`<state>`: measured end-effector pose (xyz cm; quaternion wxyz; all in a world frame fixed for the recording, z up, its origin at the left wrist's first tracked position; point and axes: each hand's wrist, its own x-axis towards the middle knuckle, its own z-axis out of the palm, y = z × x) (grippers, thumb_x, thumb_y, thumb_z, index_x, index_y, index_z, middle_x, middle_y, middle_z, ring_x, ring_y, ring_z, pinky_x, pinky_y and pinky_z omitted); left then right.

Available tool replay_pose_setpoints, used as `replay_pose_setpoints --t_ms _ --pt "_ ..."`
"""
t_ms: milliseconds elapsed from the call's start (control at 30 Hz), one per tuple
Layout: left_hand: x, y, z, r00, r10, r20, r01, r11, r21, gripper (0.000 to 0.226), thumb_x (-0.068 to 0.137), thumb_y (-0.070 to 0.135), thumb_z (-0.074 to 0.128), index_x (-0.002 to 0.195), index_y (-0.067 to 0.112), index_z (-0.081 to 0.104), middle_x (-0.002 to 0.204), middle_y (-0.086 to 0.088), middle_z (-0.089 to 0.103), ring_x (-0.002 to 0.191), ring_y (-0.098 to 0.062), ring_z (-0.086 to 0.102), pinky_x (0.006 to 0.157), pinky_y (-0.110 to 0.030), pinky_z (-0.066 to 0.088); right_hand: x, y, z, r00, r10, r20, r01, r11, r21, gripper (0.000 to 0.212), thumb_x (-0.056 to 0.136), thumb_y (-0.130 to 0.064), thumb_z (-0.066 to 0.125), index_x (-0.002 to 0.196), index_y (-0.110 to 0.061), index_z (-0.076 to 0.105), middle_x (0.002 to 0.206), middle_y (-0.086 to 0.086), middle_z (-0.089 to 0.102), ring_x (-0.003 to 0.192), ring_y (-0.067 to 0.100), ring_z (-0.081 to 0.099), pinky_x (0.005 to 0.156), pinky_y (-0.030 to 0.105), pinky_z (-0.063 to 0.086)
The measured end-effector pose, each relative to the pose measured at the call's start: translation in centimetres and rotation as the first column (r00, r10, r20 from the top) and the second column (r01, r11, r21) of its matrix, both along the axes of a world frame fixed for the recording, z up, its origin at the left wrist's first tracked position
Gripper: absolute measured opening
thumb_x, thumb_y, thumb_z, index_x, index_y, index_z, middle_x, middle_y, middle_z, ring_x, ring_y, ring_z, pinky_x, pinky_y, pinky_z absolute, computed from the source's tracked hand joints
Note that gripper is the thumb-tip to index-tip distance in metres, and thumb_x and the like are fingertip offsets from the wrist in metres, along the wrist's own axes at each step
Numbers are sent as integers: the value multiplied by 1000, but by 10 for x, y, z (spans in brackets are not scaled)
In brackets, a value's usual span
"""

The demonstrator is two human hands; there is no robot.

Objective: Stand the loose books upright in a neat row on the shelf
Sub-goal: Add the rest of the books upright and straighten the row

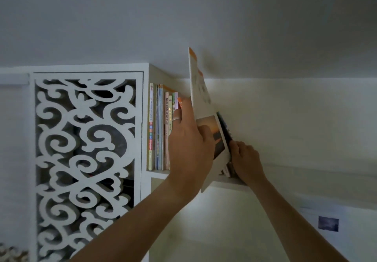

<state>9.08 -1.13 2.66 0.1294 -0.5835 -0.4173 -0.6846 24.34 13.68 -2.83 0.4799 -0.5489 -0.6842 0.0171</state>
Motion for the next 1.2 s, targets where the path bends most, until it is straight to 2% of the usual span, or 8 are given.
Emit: replay_pose_setpoints --t_ms 100,267,433,500,600,800,1067,1200 --pt "-16 -16 1 999 52 -3 -52 999 -9 53 97 3 47 147 19 38 132 -5 56 93 -13 63 68 -32 62 -27 -8 -5 993 5 -121 14 987 158 65 101 -58 26 155 -23 36 146 15 46 131 37 44 107 53 39" --pt "-48 -31 -10 979 205 -9 -205 979 -3 31 99 5 49 130 12 51 116 -9 56 86 13 48 67 -5 45 -60 -22 -8 983 -46 -178 121 894 433 67 100 -59 33 153 -17 36 153 17 36 139 37 37 110 59 35" --pt "-81 -23 -18 968 249 18 -247 967 -67 31 98 8 50 128 18 50 113 -2 56 82 -5 44 58 -10 37 -92 -33 2 991 -120 -54 127 771 624 56 97 -36 57 147 -12 46 158 20 30 144 37 33 115 56 31" --pt "-90 -20 -20 963 267 24 -265 962 -71 26 99 10 51 123 18 51 110 0 56 84 -4 43 57 -10 39 -110 -34 6 992 -125 11 92 778 622 52 94 -33 63 143 -17 51 158 18 28 146 38 30 115 61 30" --pt "-96 -21 -20 962 274 13 -273 960 -62 26 99 11 51 125 16 52 111 -1 57 81 -5 44 69 -2 42 -135 -31 9 983 -183 18 141 817 558 58 91 -43 66 143 -25 48 159 18 26 149 39 25 118 62 25" --pt "-104 -25 -20 957 288 -26 -289 955 -64 34 96 11 50 129 17 54 116 -2 59 75 -4 48 54 -10 38 -164 -16 10 934 -357 -2 309 804 509 89 80 -75 63 145 -16 48 163 25 24 152 44 21 121 63 16" --pt "-98 -20 -27 964 265 -22 -266 964 -30 29 101 15 52 130 18 52 118 -1 58 79 -3 45 60 -10 40 -163 -7 5 935 -345 -76 321 740 591 99 78 -84 58 146 -13 50 166 26 18 155 43 14 122 64 11" --pt "-95 -17 -28 967 255 -12 -255 965 -59 35 98 10 53 133 17 51 122 -5 58 82 -13 52 62 -25 53 -165 -6 6 928 -361 -89 338 720 607 99 78 -79 61 149 -12 47 165 27 19 154 44 15 121 65 13"
